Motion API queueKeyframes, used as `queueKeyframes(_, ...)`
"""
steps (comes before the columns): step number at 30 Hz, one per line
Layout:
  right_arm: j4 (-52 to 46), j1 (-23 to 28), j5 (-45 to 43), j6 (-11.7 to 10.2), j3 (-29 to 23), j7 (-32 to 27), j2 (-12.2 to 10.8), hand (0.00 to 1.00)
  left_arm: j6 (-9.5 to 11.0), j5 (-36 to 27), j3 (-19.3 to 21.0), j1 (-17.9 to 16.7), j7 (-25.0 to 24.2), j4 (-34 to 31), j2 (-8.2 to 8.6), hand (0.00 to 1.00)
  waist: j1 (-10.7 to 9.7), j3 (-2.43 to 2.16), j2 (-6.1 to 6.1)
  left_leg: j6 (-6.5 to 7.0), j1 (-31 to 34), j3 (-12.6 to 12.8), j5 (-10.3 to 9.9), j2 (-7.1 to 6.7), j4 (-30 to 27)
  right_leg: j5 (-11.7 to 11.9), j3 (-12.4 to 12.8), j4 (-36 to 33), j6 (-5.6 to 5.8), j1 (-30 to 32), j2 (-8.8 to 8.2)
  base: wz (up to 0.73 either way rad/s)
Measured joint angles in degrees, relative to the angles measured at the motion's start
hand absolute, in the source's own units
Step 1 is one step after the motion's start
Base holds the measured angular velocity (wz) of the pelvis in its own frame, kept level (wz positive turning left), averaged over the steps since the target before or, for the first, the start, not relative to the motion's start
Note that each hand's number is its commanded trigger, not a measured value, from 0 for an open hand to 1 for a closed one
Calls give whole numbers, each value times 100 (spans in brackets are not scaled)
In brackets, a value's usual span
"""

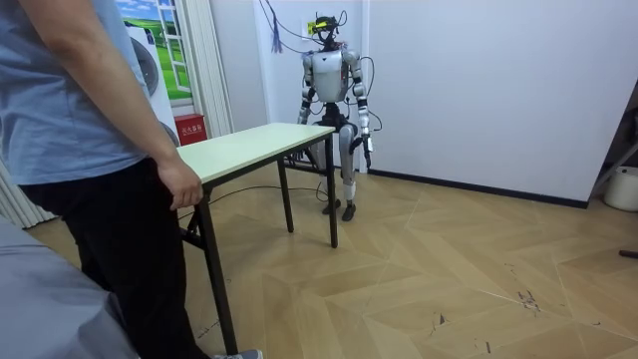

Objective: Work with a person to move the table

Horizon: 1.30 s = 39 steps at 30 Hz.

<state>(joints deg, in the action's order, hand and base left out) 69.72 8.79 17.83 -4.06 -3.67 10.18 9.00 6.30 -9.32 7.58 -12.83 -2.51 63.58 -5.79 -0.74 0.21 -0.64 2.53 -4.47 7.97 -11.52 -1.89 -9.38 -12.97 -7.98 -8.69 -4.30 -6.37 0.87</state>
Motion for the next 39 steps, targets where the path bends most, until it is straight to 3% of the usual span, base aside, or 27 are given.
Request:
queueKeyframes(2,-307,58,18,8,-1,131,6,0,-2,-66,0,7,-216,-175,-7,0,10,-8,25,0,53,-7,0,0,-14,0,-19,-14,0,45,-3,2)
queueKeyframes(9,-1019,77,326,14,33,757,-32,0,-6,-1204,-148,107,-1078,-495,3,0,121,-20,36,0,115,1,0,5,-26,5,-22,-16,-3,101,-3,0)
queueKeyframes(12,-1520,280,684,94,231,1007,-41,0,-129,-1491,-247,-41,-1383,-966,30,0,121,-28,19,0,180,-5,0,14,-32,5,-46,-49,-4,167,0,3)
queueKeyframes(17,-2465,642,1702,264,546,1394,-50,0,-185,-2346,-672,-234,-1726,-1627,37,0,190,-12,-28,-3,176,1,-2,25,-33,5,-57,-106,-3,157,0,0)
queueKeyframes(20,-3362,972,2416,327,906,1643,-97,0,-215,-3162,-1107,-390,-1906,-2369,43,0,258,-7,-21,-3,170,3,-2,21,-38,6,-60,-115,-2,149,-9,-2)
queueKeyframes(25,-4142,1049,3189,496,1177,1861,-232,0,-266,-4032,-1629,-588,-1969,-3240,36,0,259,16,20,1,140,-27,-5,18,-87,6,-97,-143,-1,133,-15,2)
queueKeyframes(30,-4370,828,3682,490,1492,1876,-176,0,-302,-4497,-2041,-591,-1973,-3798,-52,0,244,50,59,18,207,-32,-19,23,-223,2,-147,-181,0,150,-27,5)
queueKeyframes(34,-4453,753,3832,486,1758,1872,-139,0,-344,-4513,-2318,-583,-1981,-4163,-199,0,241,49,81,20,198,-31,-19,21,-240,1,-146,-197,2,155,-33,0)
queueKeyframes(39,-4705,662,3836,481,1928,1871,-108,0,-373,-4491,-2381,-540,-1996,-4439,-184,0,228,47,62,20,187,-17,-18,19,-237,1,-143,-207,2,138,-32,0)
